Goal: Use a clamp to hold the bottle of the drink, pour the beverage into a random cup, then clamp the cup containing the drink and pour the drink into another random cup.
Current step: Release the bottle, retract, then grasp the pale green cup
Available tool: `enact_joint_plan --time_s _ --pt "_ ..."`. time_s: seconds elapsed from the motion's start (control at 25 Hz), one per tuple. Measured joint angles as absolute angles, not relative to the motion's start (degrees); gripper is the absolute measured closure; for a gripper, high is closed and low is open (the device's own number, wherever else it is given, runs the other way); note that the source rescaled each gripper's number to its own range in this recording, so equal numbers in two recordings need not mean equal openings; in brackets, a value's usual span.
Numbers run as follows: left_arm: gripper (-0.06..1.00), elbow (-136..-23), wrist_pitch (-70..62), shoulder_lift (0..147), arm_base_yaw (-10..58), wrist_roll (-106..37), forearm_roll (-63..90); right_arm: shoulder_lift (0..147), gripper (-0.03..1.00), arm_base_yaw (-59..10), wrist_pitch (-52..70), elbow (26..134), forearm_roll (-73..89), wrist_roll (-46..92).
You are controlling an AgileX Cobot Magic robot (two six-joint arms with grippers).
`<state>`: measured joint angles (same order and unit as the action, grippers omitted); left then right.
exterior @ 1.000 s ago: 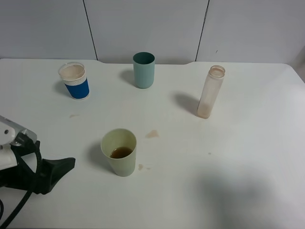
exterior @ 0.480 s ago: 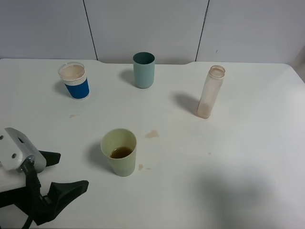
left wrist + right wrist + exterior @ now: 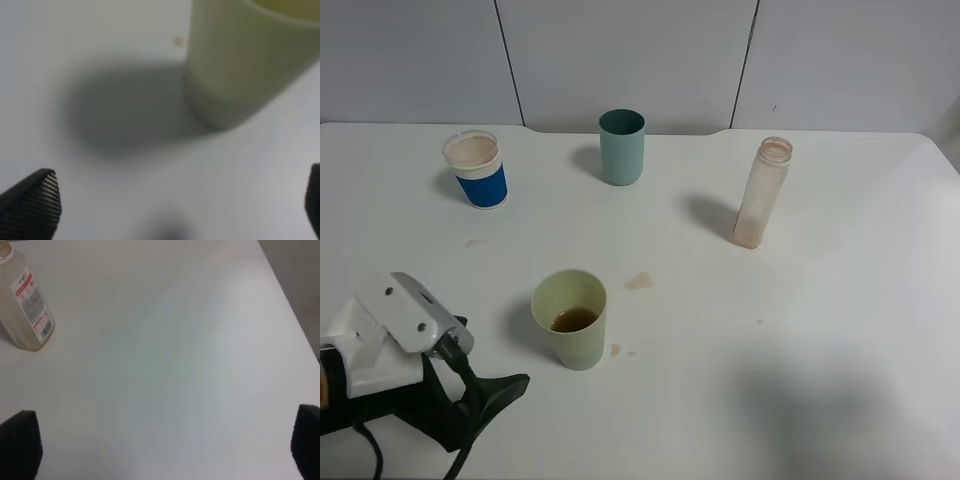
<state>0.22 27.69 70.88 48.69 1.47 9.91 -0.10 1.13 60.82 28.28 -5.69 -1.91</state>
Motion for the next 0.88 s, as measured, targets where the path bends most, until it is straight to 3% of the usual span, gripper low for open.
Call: enact_joint_plan --time_s 0.28,0.44,0.88 --pt "-0.04 0.1 52.5 90.3 48.7 5.7 8.6 -0.1 -0.03 1.1 60.8 28.3 -5.7 -1.9" --pt "-0.05 0.1 58.9 95.8 48.7 7.4 7.2 -0.1 -0.03 1.1 60.8 28.3 -5.7 -1.9" --pt "-0.05 0.1 62.6 96.9 48.7 9.1 1.9 -0.1 -0.03 1.1 60.8 28.3 -5.7 -1.9"
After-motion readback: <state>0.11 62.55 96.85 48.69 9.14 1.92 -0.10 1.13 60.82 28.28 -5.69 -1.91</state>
